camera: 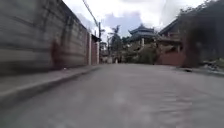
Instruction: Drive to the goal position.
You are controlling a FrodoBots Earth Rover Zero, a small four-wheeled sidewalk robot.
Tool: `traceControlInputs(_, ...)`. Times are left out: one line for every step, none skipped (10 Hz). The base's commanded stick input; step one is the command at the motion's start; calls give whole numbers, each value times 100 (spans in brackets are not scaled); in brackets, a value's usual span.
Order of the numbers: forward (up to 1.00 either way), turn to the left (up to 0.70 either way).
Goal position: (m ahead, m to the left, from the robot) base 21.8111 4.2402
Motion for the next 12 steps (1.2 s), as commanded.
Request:
traceControlInputs(100, 0)
traceControlInputs(100, 0)
traceControlInputs(100, 0)
traceControlInputs(100, 0)
traceControlInputs(100, -5)
traceControlInputs(100, -32)
traceControlInputs(100, -39)
traceControlInputs(100, -40)
traceControlInputs(100, -31)
traceControlInputs(100, -11)
traceControlInputs(100, 0)
traceControlInputs(100, -2)
